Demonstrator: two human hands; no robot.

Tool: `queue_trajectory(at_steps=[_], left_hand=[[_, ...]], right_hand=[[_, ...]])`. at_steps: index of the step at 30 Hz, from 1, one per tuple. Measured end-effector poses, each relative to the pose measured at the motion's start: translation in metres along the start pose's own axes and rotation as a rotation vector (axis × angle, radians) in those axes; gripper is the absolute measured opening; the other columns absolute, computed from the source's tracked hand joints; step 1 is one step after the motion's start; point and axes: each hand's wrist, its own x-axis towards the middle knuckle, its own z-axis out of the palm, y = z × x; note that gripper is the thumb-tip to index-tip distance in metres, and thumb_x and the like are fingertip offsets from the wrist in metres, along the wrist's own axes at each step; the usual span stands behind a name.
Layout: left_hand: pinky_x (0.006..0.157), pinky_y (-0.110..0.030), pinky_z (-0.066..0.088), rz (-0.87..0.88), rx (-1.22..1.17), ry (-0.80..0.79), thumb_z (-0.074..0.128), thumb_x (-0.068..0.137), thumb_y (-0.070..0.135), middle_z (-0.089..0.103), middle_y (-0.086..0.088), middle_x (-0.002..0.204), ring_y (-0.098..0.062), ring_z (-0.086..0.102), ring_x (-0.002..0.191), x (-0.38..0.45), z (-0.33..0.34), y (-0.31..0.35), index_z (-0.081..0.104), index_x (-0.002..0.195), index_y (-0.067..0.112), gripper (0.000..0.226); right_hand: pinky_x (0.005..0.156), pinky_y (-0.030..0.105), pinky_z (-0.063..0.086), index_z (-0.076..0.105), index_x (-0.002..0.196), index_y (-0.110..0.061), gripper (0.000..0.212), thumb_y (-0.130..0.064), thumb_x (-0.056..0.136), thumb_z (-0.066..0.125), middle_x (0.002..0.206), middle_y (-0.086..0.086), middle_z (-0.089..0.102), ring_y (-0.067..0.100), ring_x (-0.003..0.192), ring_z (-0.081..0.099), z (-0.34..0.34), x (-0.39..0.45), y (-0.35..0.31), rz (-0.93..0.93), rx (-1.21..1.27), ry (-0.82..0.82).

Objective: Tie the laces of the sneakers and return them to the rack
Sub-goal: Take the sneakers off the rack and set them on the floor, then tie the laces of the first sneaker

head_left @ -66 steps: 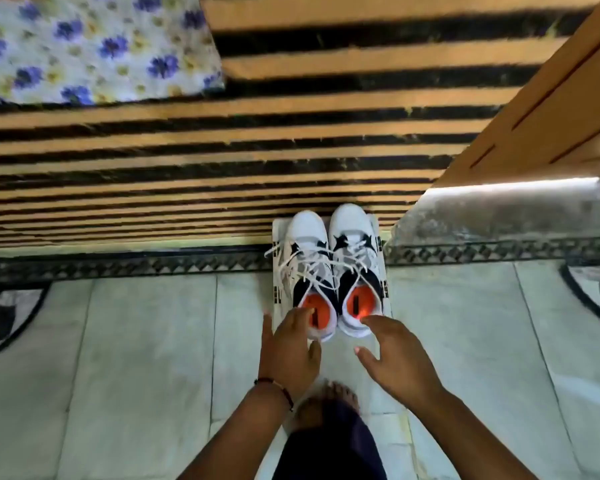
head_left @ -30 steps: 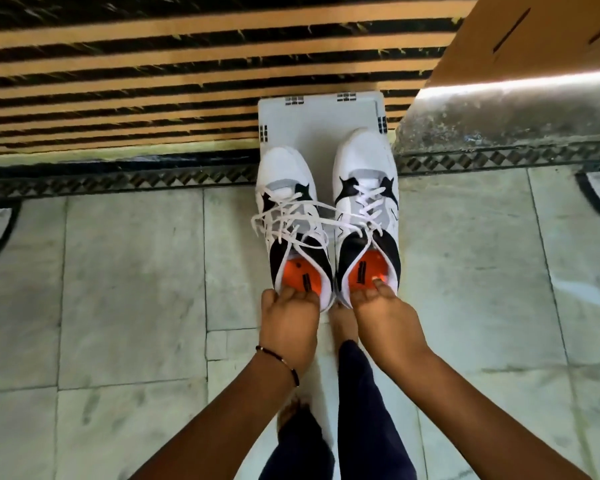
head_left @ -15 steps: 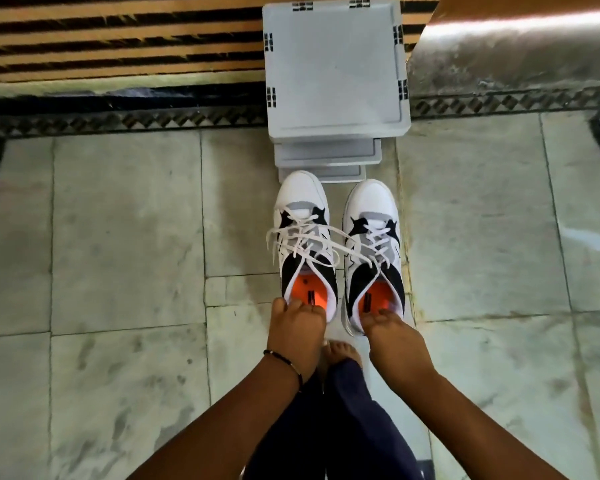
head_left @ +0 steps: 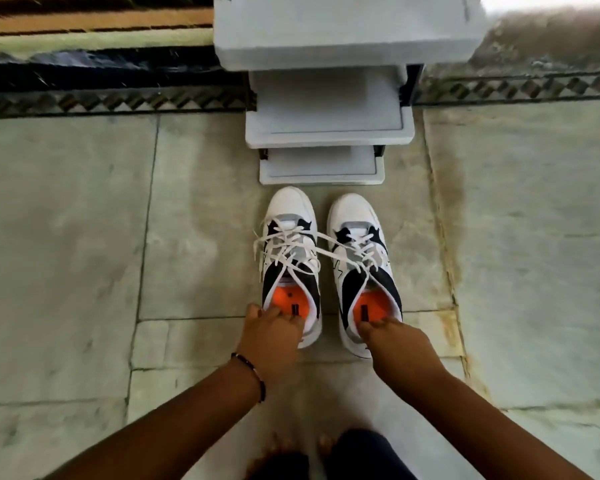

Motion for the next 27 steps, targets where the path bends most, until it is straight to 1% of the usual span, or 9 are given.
queue_trajectory(at_steps=[6, 8, 10, 14, 15, 18, 20, 23, 27], left_hand=[[0.095, -0.045, 0.032, 0.089, 0.005, 0.035, 0.042, 0.084, 0.011, 0.058, -0.008, 0.114, -0.030, 0.049, 0.110, 0.039, 0.022, 0.008, 0.043, 0.117, 0.014, 0.033], [0.092, -0.045, 0.038, 0.147, 0.006, 0.094, 0.040, 0.085, 0.020, 0.060, -0.009, 0.113, -0.030, 0.053, 0.107, 0.043, 0.032, 0.001, 0.040, 0.122, 0.013, 0.038], [0.079, -0.044, 0.052, 0.296, -0.040, 0.312, 0.035, 0.082, 0.030, 0.067, -0.010, 0.099, -0.032, 0.062, 0.091, 0.049, 0.039, -0.007, 0.038, 0.122, 0.010, 0.045], [0.054, -0.028, 0.055, 0.488, -0.016, 0.412, 0.041, 0.079, 0.031, 0.069, -0.005, 0.073, -0.018, 0.065, 0.064, 0.052, 0.041, -0.016, 0.046, 0.106, 0.005, 0.038], [0.059, -0.026, 0.054, 0.470, -0.034, 0.402, 0.044, 0.081, 0.032, 0.069, -0.004, 0.079, -0.016, 0.065, 0.069, 0.051, 0.039, -0.016, 0.048, 0.102, 0.008, 0.033], [0.086, -0.041, 0.048, 0.342, -0.188, 0.185, 0.046, 0.089, 0.033, 0.053, -0.009, 0.119, -0.029, 0.055, 0.103, 0.046, 0.041, -0.016, 0.045, 0.113, 0.010, 0.033], [0.085, -0.045, 0.047, 0.302, -0.188, 0.192, 0.045, 0.090, 0.030, 0.049, -0.009, 0.122, -0.031, 0.052, 0.103, 0.043, 0.044, -0.012, 0.044, 0.114, 0.010, 0.032], [0.087, -0.045, 0.046, 0.299, -0.201, 0.207, 0.046, 0.090, 0.027, 0.048, -0.011, 0.122, -0.030, 0.050, 0.105, 0.041, 0.051, -0.010, 0.043, 0.116, 0.008, 0.033], [0.093, -0.037, 0.041, 0.378, -0.308, 0.185, 0.048, 0.087, 0.036, 0.050, -0.009, 0.116, -0.025, 0.050, 0.105, 0.034, 0.030, -0.017, 0.047, 0.108, 0.009, 0.034]], right_hand=[[0.085, 0.034, 0.047, 0.036, 0.133, -0.014, 0.048, -0.006, 0.086, 0.041, 0.129, 0.008, 0.053, 0.025, 0.117, 0.047, 0.016, 0.031, 0.007, -0.123, -0.029, 0.025], [0.084, 0.035, 0.048, 0.039, 0.129, -0.014, 0.045, -0.008, 0.084, 0.044, 0.124, 0.009, 0.056, 0.026, 0.111, 0.052, 0.015, 0.035, 0.006, -0.162, -0.044, 0.032], [0.076, 0.036, 0.049, 0.047, 0.118, -0.014, 0.038, -0.010, 0.081, 0.047, 0.112, 0.009, 0.061, 0.029, 0.100, 0.057, 0.018, 0.037, 0.004, -0.224, -0.077, 0.053], [0.074, 0.038, 0.053, 0.045, 0.117, -0.014, 0.038, -0.014, 0.079, 0.054, 0.109, 0.008, 0.061, 0.029, 0.096, 0.058, 0.033, 0.041, 0.008, -0.229, -0.110, 0.088], [0.075, 0.039, 0.054, 0.043, 0.120, -0.014, 0.042, -0.013, 0.080, 0.054, 0.113, 0.008, 0.060, 0.028, 0.098, 0.058, 0.034, 0.040, 0.009, -0.224, -0.115, 0.103], [0.076, 0.038, 0.051, 0.032, 0.129, -0.009, 0.053, -0.005, 0.081, 0.053, 0.122, 0.012, 0.053, 0.029, 0.105, 0.052, 0.029, 0.032, 0.008, -0.241, -0.129, 0.077], [0.077, 0.038, 0.048, 0.030, 0.131, -0.008, 0.054, -0.004, 0.082, 0.052, 0.124, 0.014, 0.050, 0.030, 0.108, 0.049, 0.027, 0.027, 0.003, -0.257, -0.157, 0.029], [0.089, 0.042, 0.047, 0.030, 0.132, -0.009, 0.054, -0.024, 0.087, 0.057, 0.126, 0.012, 0.051, 0.028, 0.111, 0.051, 0.026, 0.022, -0.001, -0.278, -0.188, -0.025], [0.088, 0.039, 0.043, 0.048, 0.114, -0.014, 0.039, -0.043, 0.089, 0.048, 0.119, 0.007, 0.054, 0.026, 0.108, 0.053, 0.002, 0.025, 0.003, -0.343, -0.269, -0.039]])
